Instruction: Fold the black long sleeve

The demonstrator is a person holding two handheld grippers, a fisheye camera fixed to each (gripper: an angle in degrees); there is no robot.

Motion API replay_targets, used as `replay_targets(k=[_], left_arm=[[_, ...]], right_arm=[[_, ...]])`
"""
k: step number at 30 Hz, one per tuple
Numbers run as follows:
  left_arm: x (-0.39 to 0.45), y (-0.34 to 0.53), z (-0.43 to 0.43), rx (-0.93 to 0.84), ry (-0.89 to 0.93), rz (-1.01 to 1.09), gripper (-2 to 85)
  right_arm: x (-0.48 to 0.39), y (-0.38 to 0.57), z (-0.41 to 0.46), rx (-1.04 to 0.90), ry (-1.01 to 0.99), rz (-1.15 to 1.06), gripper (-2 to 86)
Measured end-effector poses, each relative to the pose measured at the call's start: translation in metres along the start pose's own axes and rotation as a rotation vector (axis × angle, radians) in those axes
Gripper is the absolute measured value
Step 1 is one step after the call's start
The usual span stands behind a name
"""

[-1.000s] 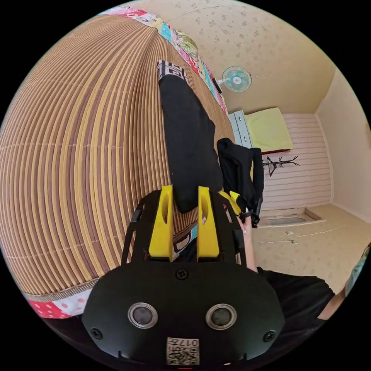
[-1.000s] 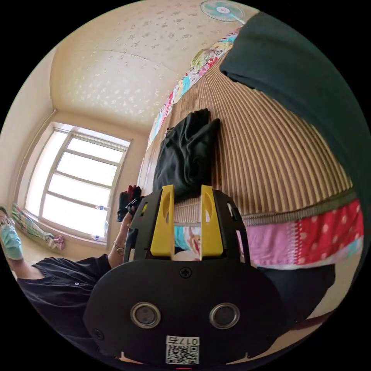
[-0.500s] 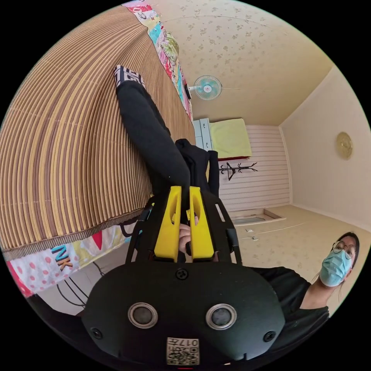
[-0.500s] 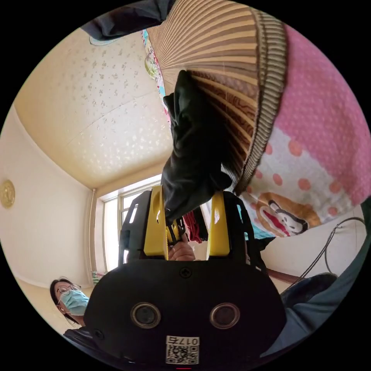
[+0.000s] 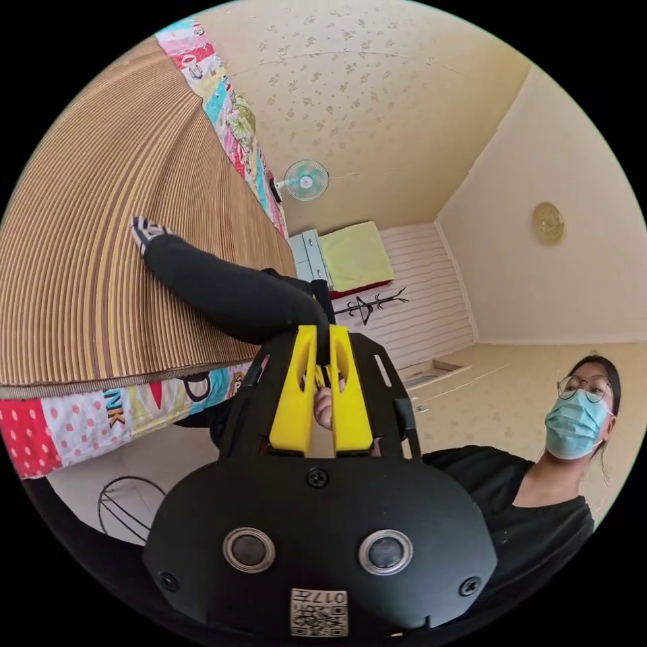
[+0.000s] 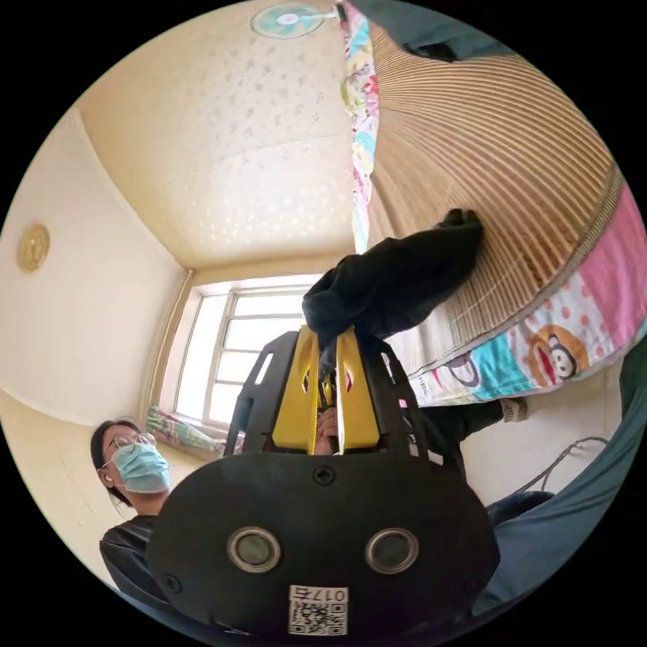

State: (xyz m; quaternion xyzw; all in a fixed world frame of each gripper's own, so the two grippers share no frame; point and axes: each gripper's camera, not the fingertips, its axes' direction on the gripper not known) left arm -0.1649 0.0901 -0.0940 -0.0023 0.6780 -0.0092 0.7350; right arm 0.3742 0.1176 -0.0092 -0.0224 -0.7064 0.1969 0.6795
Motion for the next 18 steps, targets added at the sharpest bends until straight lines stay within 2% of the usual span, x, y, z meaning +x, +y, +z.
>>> replay_targets(k=[4,9,11,15,18], left_arm=[[0.034,-0.005,-0.068,0.065,-0.051,0.039,3.9],[0.022,-0.021,-0.174,0.184,-0.085,-0.01,3.8],[0.029,-0.047,-0.239,0.199,-0.071,0.042,3.9],[0.058,-0.089,-0.343,0.174,-0.036,0.123,3.8],[0.1,-0.105,-0.429,0.171,-0.168,0.191,3.8]], right_arm=[[-0.06,-0.005,0.069,-0.171,0.108,-0.124,1.4],[-0.077,-0.016,0.193,-0.349,0.141,-0.152,0.9],[-0.101,-0.018,0.271,-0.422,0.132,-0.25,0.8],[-0.168,0.004,0.39,-0.448,0.195,-0.514,0.6],[-0.213,0.048,0.481,-0.457,0.183,-0.755,0.6]])
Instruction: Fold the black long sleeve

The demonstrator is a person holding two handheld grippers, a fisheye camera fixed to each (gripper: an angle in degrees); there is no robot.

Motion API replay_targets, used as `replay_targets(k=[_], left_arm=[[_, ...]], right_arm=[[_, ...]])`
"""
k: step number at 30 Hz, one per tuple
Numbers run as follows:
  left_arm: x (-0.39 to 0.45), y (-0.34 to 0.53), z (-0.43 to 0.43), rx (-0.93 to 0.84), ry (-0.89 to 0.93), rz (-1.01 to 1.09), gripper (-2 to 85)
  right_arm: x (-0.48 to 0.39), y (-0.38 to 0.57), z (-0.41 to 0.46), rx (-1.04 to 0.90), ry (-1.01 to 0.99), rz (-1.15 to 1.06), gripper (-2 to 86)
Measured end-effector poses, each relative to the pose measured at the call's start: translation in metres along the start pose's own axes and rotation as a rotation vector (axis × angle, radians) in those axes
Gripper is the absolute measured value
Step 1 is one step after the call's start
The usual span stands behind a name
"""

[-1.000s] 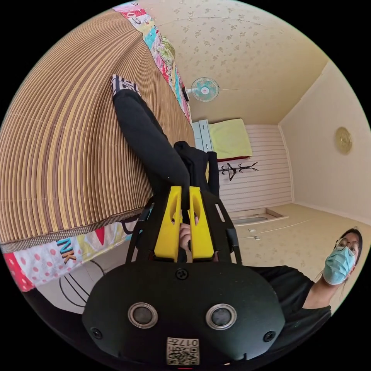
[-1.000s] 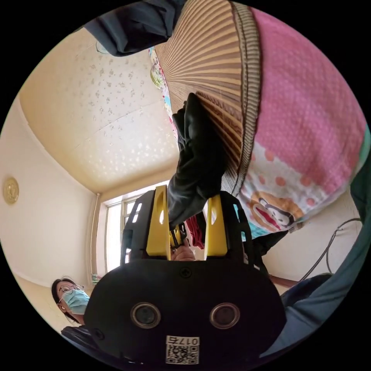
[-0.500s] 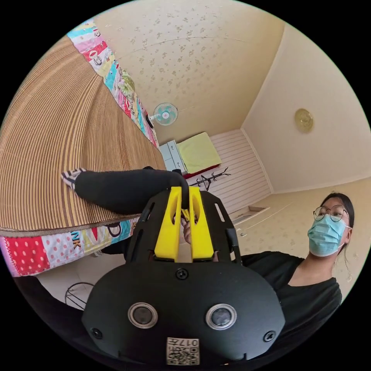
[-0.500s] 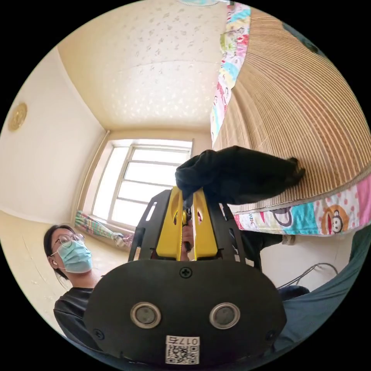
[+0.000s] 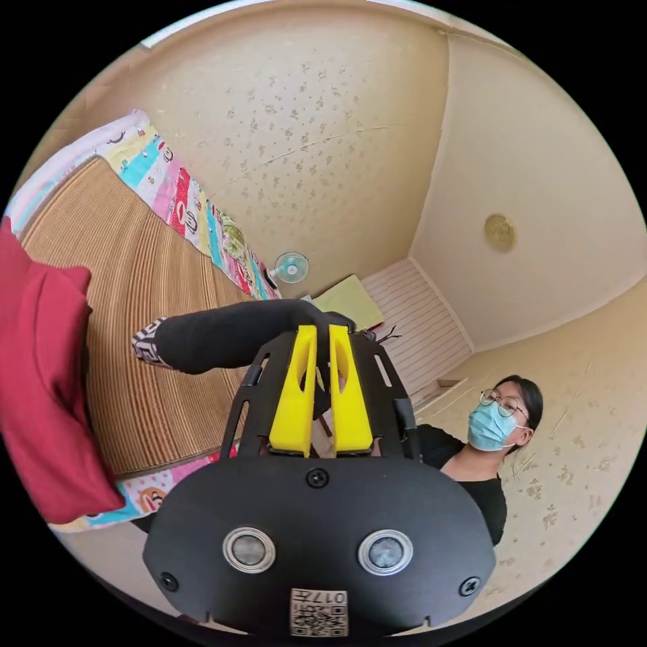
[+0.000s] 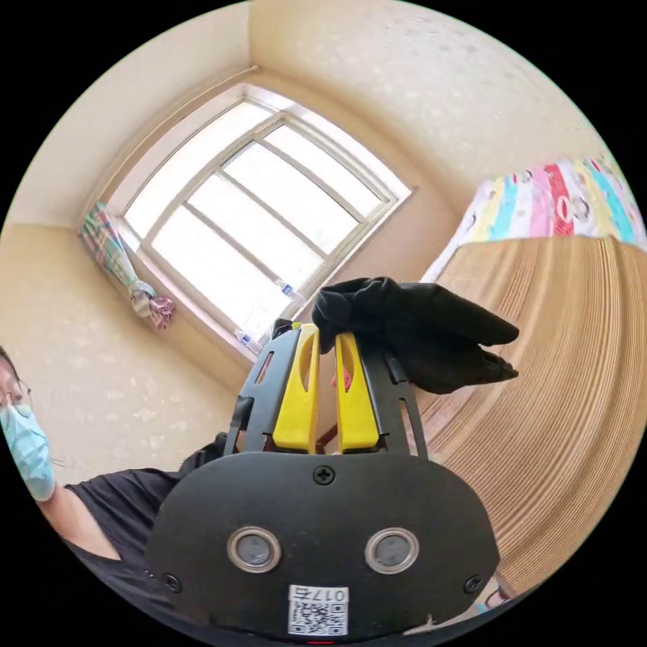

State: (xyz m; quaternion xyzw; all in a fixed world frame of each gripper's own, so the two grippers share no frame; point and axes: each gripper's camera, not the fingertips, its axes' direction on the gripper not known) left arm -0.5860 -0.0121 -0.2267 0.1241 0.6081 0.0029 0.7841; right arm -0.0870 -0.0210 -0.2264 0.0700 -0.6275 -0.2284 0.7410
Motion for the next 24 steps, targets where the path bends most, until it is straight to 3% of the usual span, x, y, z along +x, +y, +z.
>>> replay_targets(k=[3,7,9,12,18,22,24], left_arm=[[0.016,-0.008,-0.069,-0.003,-0.211,0.064,4.0],[-0.035,0.042,-0.134,0.01,-0.476,-0.116,4.4],[-0.068,0.082,-0.147,-0.002,-0.591,-0.255,4.9],[-0.095,0.146,-0.151,-0.057,-0.709,-0.358,5.2],[-0.047,0.259,-0.149,0.177,-0.758,-0.34,4.9],[0.008,0.301,-0.064,0.085,-0.914,-0.193,4.7],[0.023,0.312,-0.017,0.05,-0.856,-0.081,4.0]], right_arm=[[-0.037,-0.003,0.085,0.051,0.026,-0.172,0.7],[-0.039,0.045,0.218,-0.015,0.129,-0.288,0.9],[-0.02,0.07,0.274,-0.162,0.168,-0.189,1.2],[0.008,0.119,0.32,-0.327,0.062,0.027,1.9],[-0.003,0.188,0.251,-0.495,-0.035,-0.168,3.8],[0.036,0.212,0.102,-0.407,-0.017,-0.063,2.7],[0.051,0.219,0.029,-0.334,0.103,-0.005,2.5]])
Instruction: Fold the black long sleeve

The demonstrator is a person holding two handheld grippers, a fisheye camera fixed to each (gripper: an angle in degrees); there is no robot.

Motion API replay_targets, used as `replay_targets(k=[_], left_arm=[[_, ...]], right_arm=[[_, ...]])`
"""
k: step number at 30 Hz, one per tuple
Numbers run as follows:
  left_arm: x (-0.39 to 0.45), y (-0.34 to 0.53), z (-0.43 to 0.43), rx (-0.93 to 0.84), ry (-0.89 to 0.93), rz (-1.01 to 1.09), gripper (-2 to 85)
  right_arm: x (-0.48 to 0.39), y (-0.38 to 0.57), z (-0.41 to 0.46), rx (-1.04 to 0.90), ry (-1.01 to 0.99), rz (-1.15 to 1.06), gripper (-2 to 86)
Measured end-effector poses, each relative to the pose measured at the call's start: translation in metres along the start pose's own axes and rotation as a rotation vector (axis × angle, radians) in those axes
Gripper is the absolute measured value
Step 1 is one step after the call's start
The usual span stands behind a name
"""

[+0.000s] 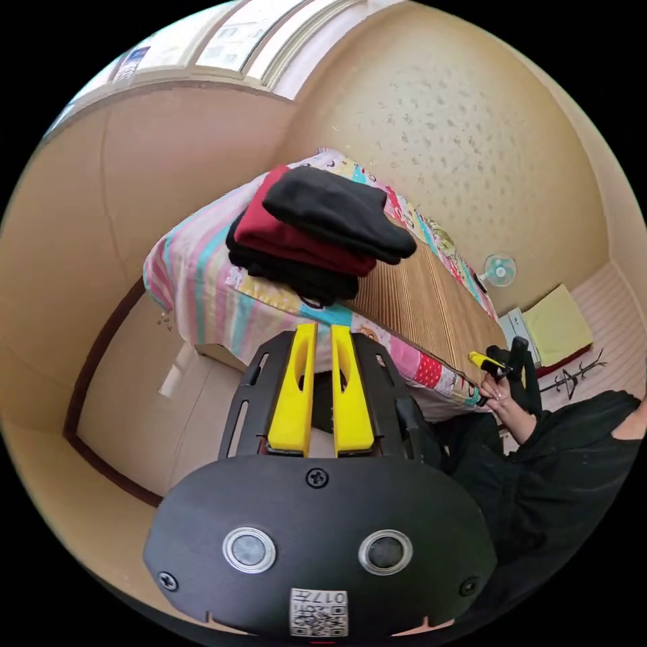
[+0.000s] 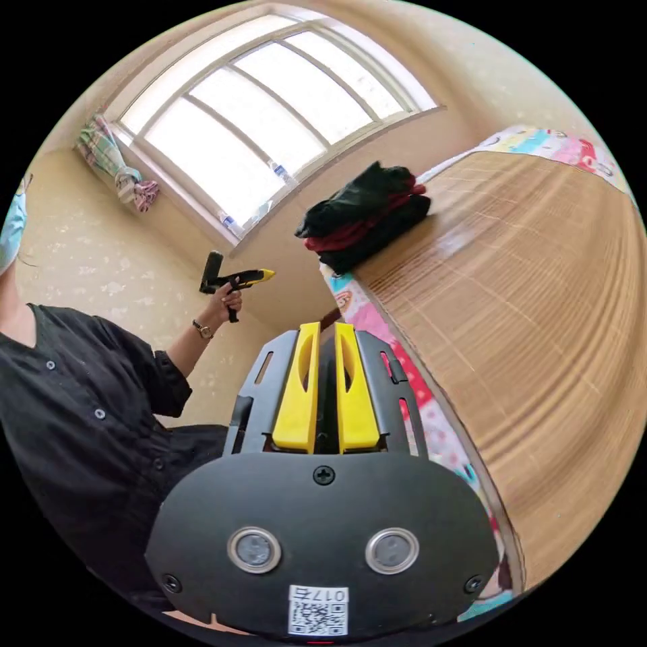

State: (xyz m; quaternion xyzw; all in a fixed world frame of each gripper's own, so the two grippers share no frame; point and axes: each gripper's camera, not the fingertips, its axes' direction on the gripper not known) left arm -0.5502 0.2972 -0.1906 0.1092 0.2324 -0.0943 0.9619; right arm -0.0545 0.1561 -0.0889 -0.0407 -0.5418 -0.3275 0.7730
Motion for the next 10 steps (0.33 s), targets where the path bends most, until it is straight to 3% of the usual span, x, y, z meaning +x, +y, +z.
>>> replay_targets(k=[3,5,6,8,10], left_arm=[[0.05,0.02,0.036,0.128,0.376,0.079,0.6],[0.08,0.025,0.076,0.204,0.672,0.048,-0.4],[0.09,0.025,0.088,0.206,0.728,0.046,-0.6],[0.136,0.019,0.14,0.099,0.87,0.067,-0.8],[0.18,0.014,0.175,-0.042,0.966,0.114,-0.9]], right_arm=[[0.021,0.049,-0.124,0.165,0.24,0.146,2.4],[0.001,0.098,-0.23,0.417,0.476,0.232,2.2],[-0.008,0.112,-0.254,0.489,0.534,0.249,2.2],[-0.044,0.176,-0.334,0.766,0.75,0.346,2.1],[-0.064,0.218,-0.374,0.897,0.902,0.44,2.4]])
